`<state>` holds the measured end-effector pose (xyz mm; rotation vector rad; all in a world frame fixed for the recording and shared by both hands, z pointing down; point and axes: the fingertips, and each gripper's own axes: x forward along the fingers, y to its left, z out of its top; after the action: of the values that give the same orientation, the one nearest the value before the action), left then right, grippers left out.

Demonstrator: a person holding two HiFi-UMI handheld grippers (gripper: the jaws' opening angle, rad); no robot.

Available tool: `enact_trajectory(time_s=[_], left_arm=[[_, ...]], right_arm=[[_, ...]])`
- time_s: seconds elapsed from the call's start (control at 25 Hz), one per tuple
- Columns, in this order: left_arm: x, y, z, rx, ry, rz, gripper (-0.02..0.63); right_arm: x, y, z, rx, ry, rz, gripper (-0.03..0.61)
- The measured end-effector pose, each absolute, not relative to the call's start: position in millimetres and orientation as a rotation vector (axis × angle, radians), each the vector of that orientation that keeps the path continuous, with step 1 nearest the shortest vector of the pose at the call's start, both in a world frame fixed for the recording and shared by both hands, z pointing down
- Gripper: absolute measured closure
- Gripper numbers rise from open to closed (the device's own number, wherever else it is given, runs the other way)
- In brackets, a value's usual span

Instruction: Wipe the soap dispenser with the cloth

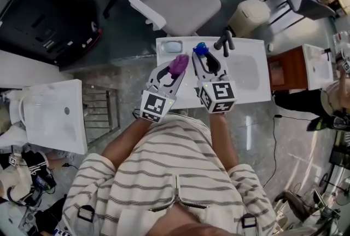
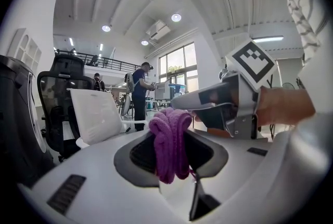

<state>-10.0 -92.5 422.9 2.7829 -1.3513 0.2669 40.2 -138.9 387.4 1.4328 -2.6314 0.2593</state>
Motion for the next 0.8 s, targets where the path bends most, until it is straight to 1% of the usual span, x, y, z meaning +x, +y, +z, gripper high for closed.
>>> enact_trajectory(time_s=[0.4,0.8], left_arm=[[0.3,-90.9,419.1,2.824,-1.306,0.253,0.486],[25.6,-78.9,422.1,2.901,-1.21,0.265,0.486]], right_arm=[[47.6,-137.1,382.0,1.474,-2.614,0.253,0.448],[49.6,-129.4,379.1,1.487,-2.617,0.255,0.446]])
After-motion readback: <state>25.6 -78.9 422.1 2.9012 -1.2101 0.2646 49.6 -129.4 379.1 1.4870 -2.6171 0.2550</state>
